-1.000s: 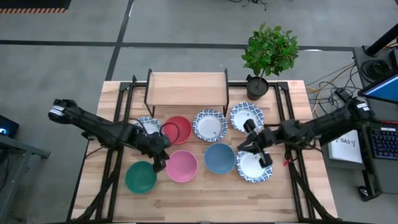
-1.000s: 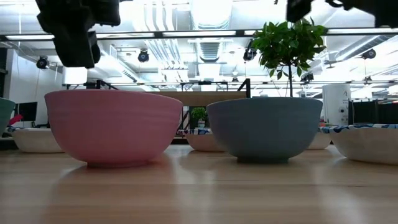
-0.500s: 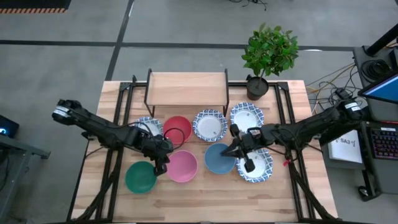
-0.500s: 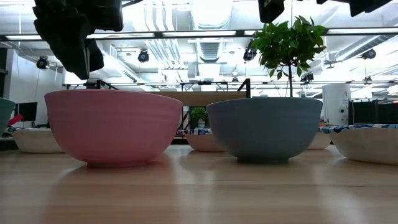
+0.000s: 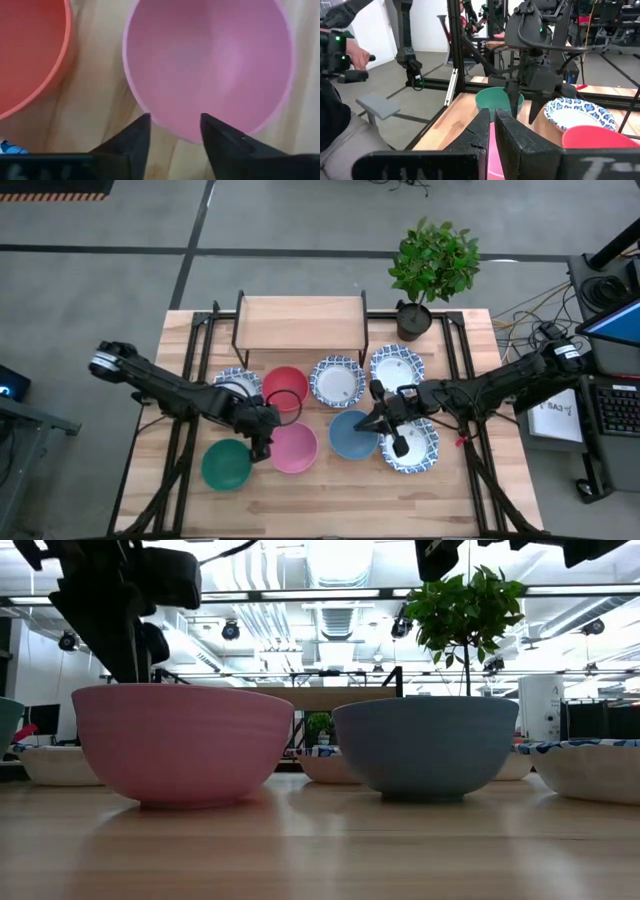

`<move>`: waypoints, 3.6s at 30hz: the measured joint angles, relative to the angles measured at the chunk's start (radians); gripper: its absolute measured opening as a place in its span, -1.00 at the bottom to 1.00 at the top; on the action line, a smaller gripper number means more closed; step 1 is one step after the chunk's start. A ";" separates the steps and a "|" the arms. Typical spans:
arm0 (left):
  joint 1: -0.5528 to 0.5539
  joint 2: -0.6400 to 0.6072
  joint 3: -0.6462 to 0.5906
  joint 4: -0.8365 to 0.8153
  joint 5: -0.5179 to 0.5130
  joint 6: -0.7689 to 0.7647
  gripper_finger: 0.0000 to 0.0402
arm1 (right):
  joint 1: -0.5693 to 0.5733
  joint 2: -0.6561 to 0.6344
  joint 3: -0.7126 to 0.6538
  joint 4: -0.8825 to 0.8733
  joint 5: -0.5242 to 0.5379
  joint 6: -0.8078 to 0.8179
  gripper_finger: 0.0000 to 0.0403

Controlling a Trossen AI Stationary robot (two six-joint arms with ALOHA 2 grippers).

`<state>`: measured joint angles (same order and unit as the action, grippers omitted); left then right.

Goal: Place and stack bowls onto a shelf
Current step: Put the pink bowl on the shelf

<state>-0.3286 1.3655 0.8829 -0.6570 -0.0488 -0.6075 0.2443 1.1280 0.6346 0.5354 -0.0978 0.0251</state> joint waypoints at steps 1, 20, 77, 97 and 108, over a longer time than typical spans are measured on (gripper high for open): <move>0.000 0.008 0.000 0.000 -0.004 0.000 -0.11 | 0.000 -0.002 0.000 -0.001 0.007 0.000 -0.91; 0.000 0.155 0.000 0.025 -0.020 -0.034 -0.19 | 0.000 -0.006 0.000 -0.016 0.048 0.000 -0.91; 1.063 -0.145 0.562 -0.263 -0.085 0.614 -1.00 | -0.001 -0.006 0.000 -0.051 0.058 0.053 -0.91; 1.250 0.167 0.661 -0.428 -0.007 0.692 -1.00 | -0.002 -0.006 -0.001 -0.073 0.075 0.042 -0.91; 1.250 0.166 0.661 -0.439 -0.019 0.704 -0.98 | -0.002 -0.006 -0.001 -0.075 0.075 0.044 -0.91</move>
<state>0.9211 1.5311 1.5444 -1.0957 -0.0675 0.0963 0.2420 1.1217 0.6338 0.4606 -0.0231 0.0689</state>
